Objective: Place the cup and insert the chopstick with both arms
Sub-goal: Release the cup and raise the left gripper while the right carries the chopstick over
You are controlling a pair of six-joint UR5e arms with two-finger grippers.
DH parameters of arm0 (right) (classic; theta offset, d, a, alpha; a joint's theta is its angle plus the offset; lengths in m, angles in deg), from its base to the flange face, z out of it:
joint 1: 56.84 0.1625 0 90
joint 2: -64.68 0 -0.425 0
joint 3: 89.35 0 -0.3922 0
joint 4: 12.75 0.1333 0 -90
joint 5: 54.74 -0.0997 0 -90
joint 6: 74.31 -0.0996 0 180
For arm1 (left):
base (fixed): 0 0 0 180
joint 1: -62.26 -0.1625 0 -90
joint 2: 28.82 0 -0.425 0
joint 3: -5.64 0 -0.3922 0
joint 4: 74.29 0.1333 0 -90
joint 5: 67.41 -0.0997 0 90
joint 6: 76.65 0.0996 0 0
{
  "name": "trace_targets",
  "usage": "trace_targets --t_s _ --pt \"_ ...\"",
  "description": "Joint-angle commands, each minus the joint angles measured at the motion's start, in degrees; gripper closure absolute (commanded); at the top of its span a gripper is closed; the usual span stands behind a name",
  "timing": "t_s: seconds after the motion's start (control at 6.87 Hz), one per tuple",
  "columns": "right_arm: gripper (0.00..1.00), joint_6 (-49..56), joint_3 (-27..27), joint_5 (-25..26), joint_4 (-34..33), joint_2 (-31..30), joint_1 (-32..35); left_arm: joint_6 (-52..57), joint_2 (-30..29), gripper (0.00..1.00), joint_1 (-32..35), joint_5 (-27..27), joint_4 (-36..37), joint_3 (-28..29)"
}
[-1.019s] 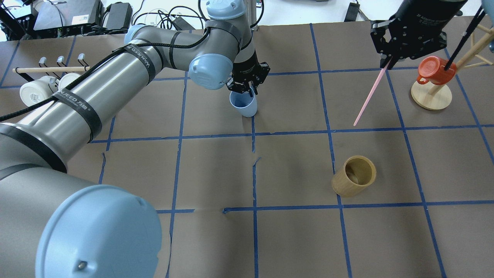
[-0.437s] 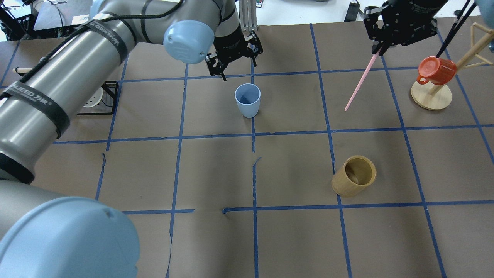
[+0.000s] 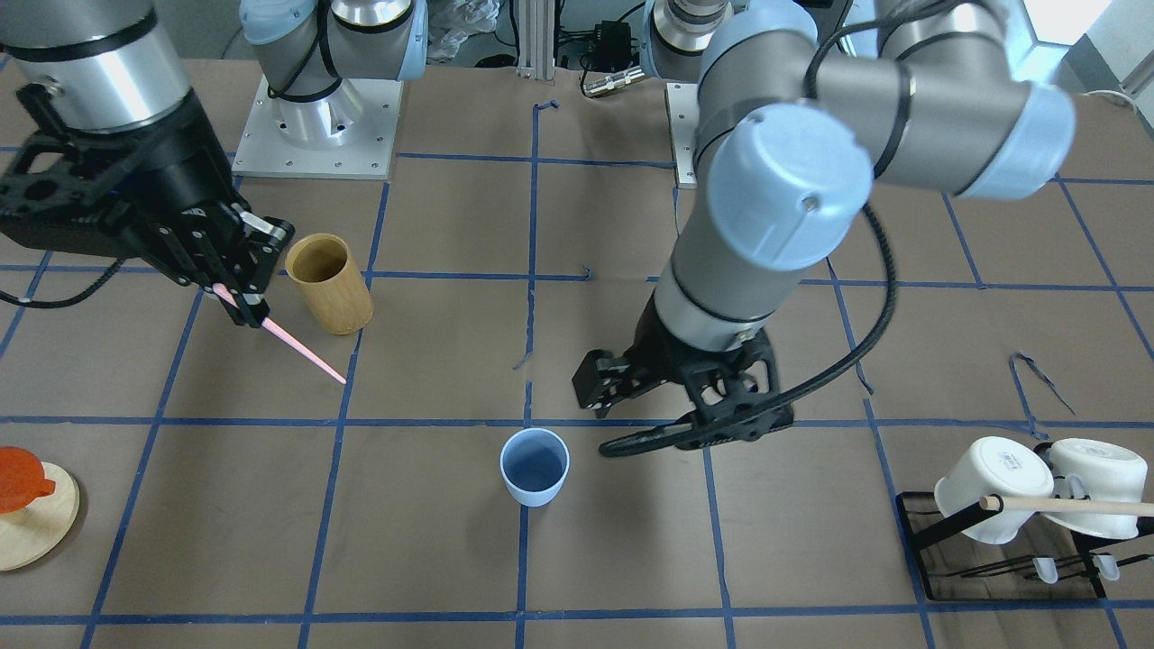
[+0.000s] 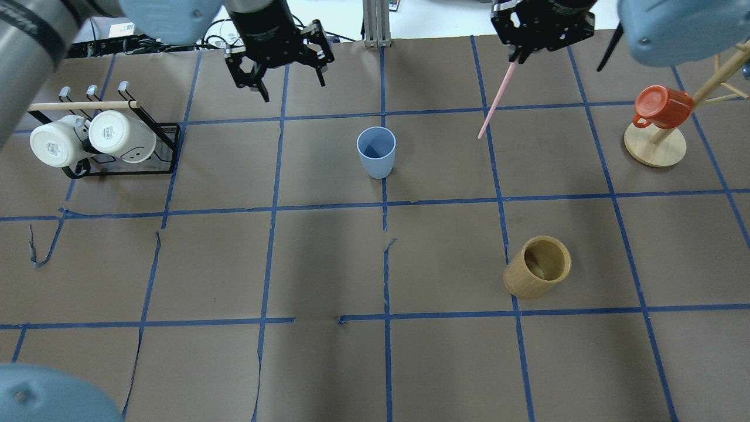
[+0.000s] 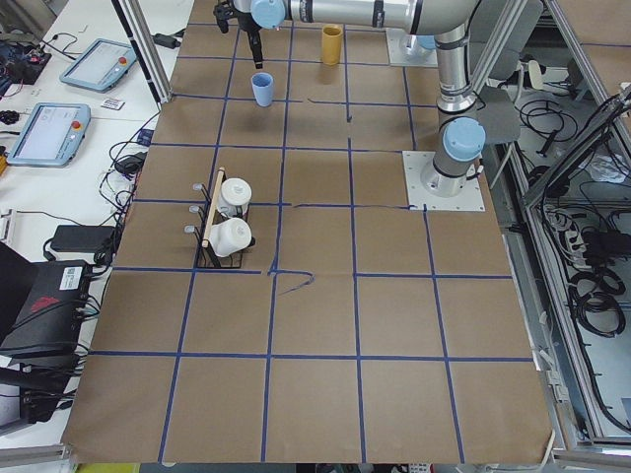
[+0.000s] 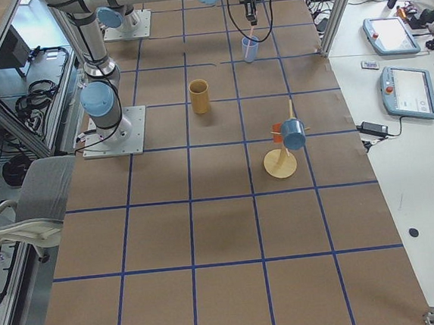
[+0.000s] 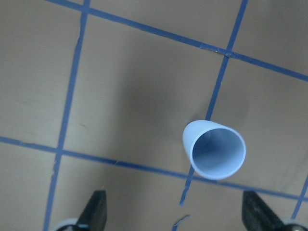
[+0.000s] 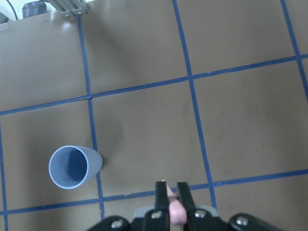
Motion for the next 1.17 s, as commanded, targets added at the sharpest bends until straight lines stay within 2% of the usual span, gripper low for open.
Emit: trace_targets --t_s 0.0,0.29,0.44,0.58,1.02 --pt "1.0 -1.03 0.08 4.78 -7.93 3.12 7.6 11.21 10.3 0.0 -2.37 -1.44 -6.37 -4.6" --pt "1.0 -3.74 0.17 5.26 -10.67 5.23 12.8 11.78 18.14 0.0 -3.86 -4.94 -4.02 -15.05" --pt "1.0 -4.1 0.17 5.35 -12.68 6.55 13.52 12.82 19.39 0.0 -4.57 -4.96 -0.26 -17.09" --pt "1.0 -7.07 0.34 5.35 -13.05 6.82 14.48 13.01 19.05 0.0 -5.27 -5.04 0.56 -16.68" --pt "1.0 -7.36 0.78 5.35 -14.01 9.37 16.69 13.01 18.09 0.0 -6.68 -4.87 -0.04 -15.19"
